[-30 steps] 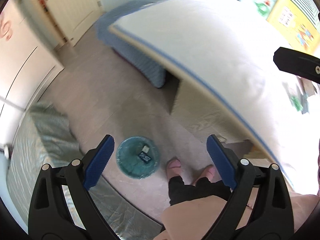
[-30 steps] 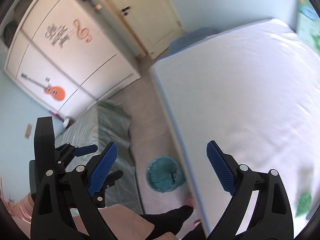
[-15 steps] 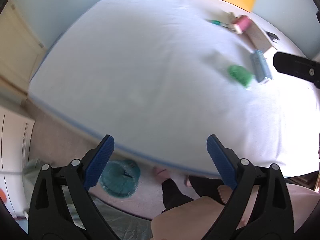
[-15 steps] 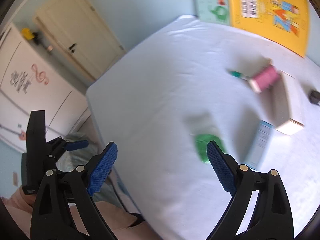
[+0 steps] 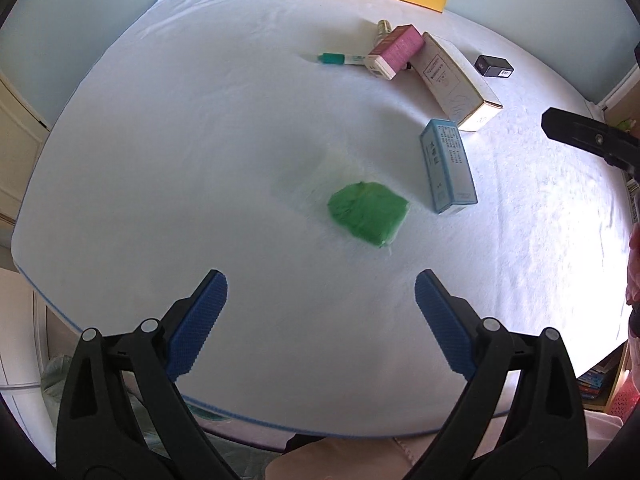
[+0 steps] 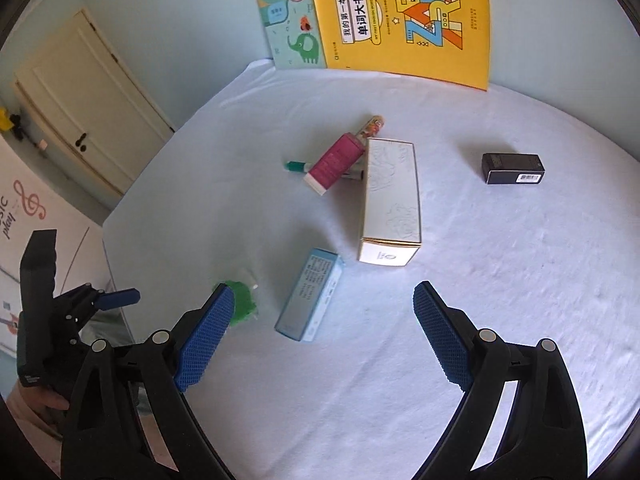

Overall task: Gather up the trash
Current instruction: 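Grasp the green bag with the left tool while the right tool grasps the white rose box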

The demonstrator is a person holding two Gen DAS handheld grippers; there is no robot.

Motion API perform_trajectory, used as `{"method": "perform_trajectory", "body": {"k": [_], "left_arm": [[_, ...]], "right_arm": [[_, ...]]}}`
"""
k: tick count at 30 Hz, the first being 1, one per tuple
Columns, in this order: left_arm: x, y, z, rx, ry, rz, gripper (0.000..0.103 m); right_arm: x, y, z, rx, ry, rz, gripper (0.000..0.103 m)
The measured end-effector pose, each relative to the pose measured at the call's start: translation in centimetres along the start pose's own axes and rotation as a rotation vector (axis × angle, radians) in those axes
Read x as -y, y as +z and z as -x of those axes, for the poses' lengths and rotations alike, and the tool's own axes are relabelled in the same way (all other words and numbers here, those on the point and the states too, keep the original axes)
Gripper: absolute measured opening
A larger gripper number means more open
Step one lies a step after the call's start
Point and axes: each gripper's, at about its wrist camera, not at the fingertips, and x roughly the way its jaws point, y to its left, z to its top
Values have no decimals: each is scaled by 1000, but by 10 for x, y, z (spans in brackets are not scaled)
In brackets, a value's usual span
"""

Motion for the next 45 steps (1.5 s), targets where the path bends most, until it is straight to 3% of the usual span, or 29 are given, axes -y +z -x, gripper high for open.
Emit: {"method": "perform_trajectory", "body": {"k": [11, 26, 29, 31, 33, 34, 38, 39, 45], "left_arm": [[15, 25, -43, -86, 38, 32, 93], [7, 55, -83, -145, 5, 66, 93], [5, 59, -85, -150, -12, 66, 83], [4, 61, -85, -146, 1, 56, 76], [-1, 61, -83, -145, -8, 66, 72], [-5, 61, -81, -145, -16, 80, 66], [-20, 60, -73, -136, -32, 115, 55], [-24, 60, -71, -134, -40, 123, 48], [-38, 43, -57, -118, -42, 154, 44]], "right_arm": [[40, 22, -37, -71, 30, 32, 90], [51, 44, -80, -127, 33, 3, 90], [51, 46, -87, -132, 18, 3, 88], [51, 46, -89, -135, 5, 7, 78], [50, 46, -92, -141, -7, 13, 59], [49, 46, -92, -139, -9, 13, 56], [50, 46, -86, -120, -12, 10, 50], [50, 45, -85, -119, -15, 10, 50], [49, 43, -76, -104, -21, 8, 49]]}}
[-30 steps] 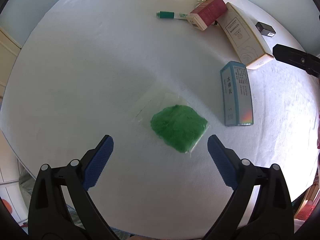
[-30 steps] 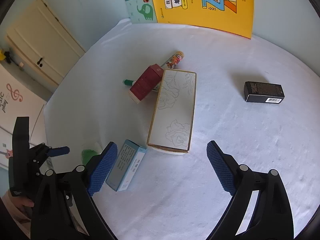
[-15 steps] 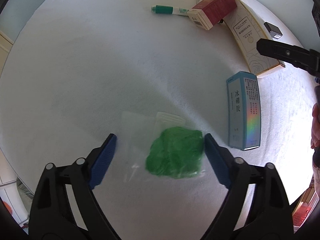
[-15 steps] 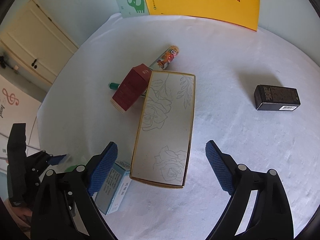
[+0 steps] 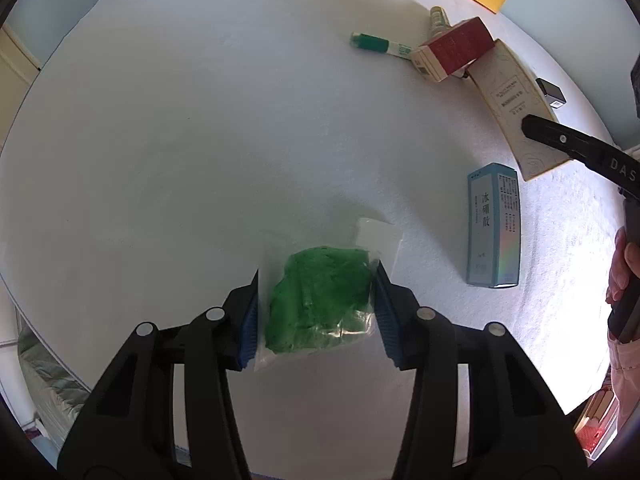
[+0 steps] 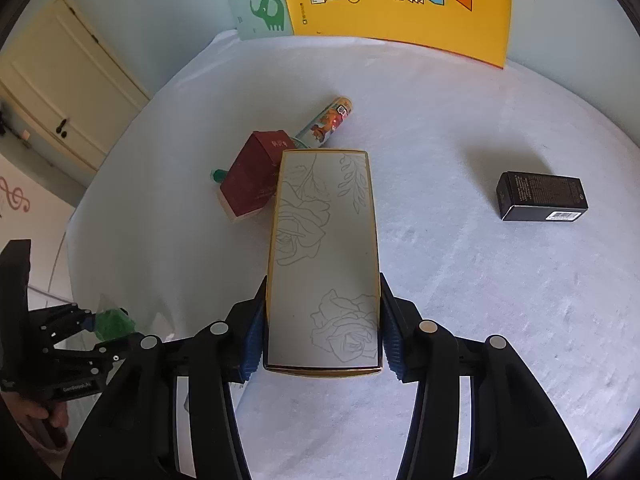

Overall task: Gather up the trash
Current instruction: 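Grasp the green bag with the left tool while the right tool grasps the white rose box, then carry the green bag and white rose box to the wastebasket and release them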

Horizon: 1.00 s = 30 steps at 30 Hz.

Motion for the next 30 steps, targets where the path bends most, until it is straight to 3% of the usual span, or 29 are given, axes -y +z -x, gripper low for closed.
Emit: {"method": "perform_trajectory", "body": {"k": [17, 22, 30], "left_arm": [[-26, -37, 33, 81, 14, 33, 41], [-22, -45, 40, 105, 21, 37, 41], [-48, -69, 57, 128, 42, 57, 41]], "right_arm": [[-17, -31, 50, 74, 0, -26, 49], [-37, -37, 57, 87, 18, -1, 49], [-98, -39, 52, 86, 89, 89, 49]]}}
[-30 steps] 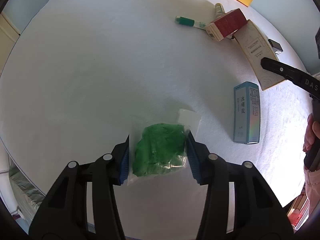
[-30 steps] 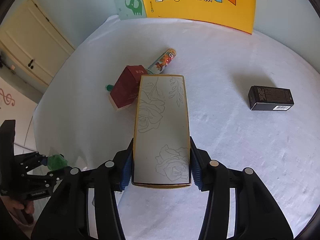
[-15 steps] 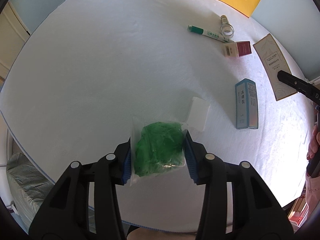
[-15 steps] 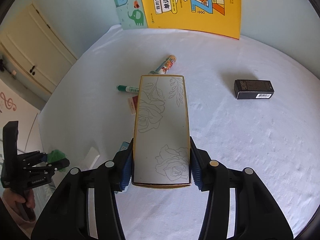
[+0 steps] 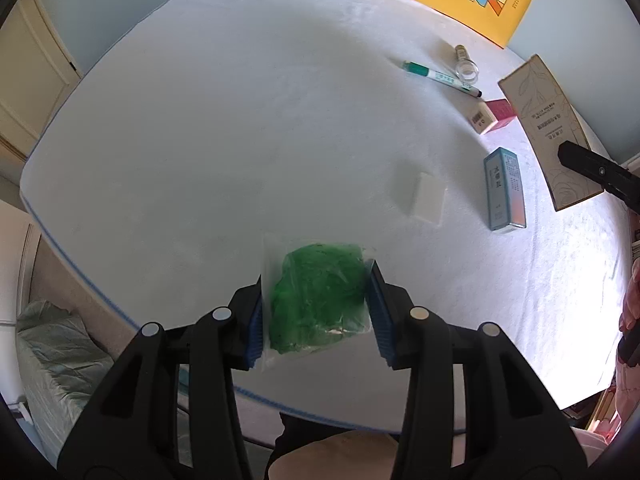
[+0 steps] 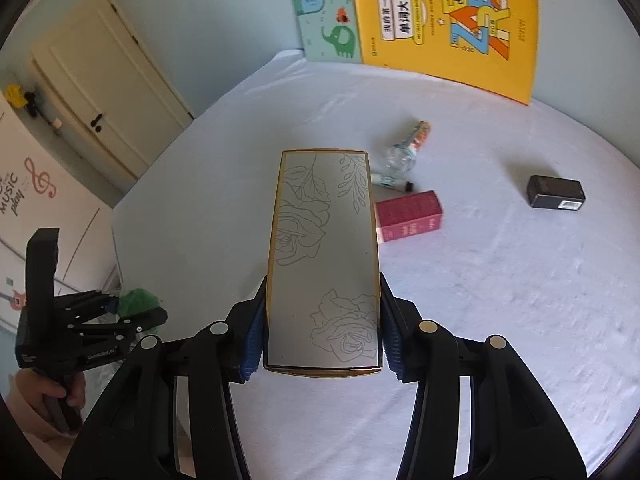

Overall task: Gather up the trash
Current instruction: 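Carry the green bag and white rose box to the wastebasket and release them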

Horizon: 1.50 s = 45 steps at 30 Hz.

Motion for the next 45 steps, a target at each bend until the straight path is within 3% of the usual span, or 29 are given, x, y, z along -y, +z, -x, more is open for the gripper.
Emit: {"method": "perform_trajectory", "body": {"k": [11, 27, 45], "left_arm": [[-60, -30, 19, 20, 50, 92, 41], [-165, -89, 40, 33, 134, 334, 41], [-257, -190, 60, 19, 208, 622, 41]], "right_arm": [[-95, 7, -32, -46, 110, 136, 49], [-233, 8, -85, -158, 262, 393, 49], [-386, -33, -126, -319, 447, 697, 49]]}}
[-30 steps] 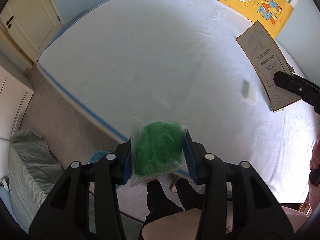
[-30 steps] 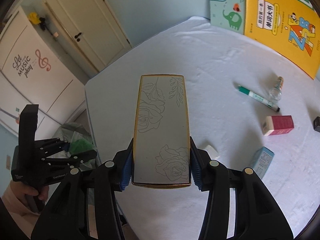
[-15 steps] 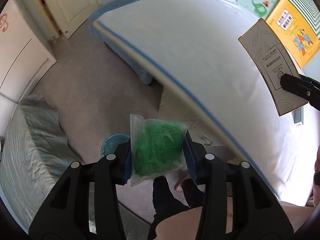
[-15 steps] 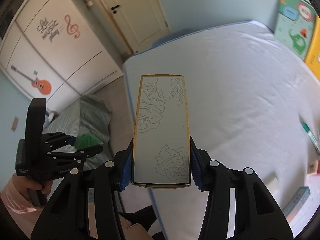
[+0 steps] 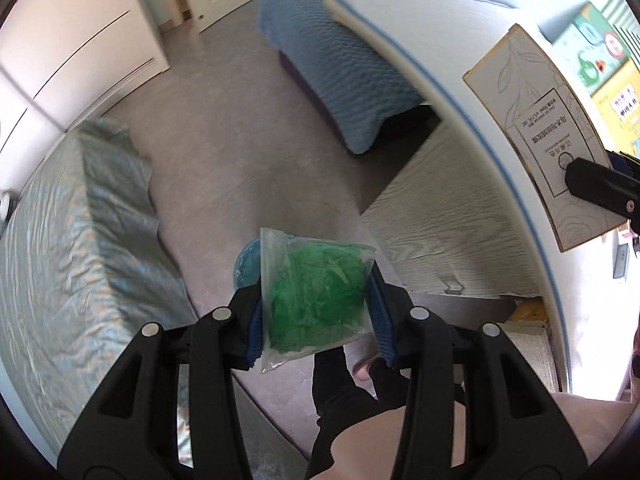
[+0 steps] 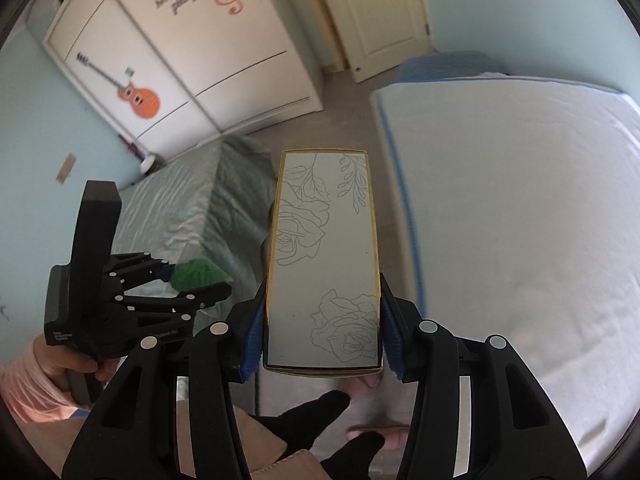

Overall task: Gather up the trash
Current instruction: 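Carry the green bag and white rose box to the wastebasket and release them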

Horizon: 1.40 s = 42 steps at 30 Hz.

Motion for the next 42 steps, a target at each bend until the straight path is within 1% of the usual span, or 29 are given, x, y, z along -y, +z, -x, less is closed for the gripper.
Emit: {"method": "perform_trajectory", "body": {"k": [7, 15, 25, 34, 42], "left_arm": [[-37, -13, 0, -4, 18, 76, 41], [-70, -22, -4, -16, 29, 144, 41], [-89, -25, -12, -40, 34, 183, 41], [-99, -24, -21, -62, 26, 195, 41], [-103, -21, -27, -75, 14, 187, 41]], "right_arm": [[-32, 10, -27, -47, 49, 82, 49], [-47, 11, -48, -104, 99, 148, 49], [-63, 20, -79, -173, 137, 196, 49], [-75, 22, -94, -216, 148, 205, 49], [-82, 26, -103, -235, 153, 196, 50]]}}
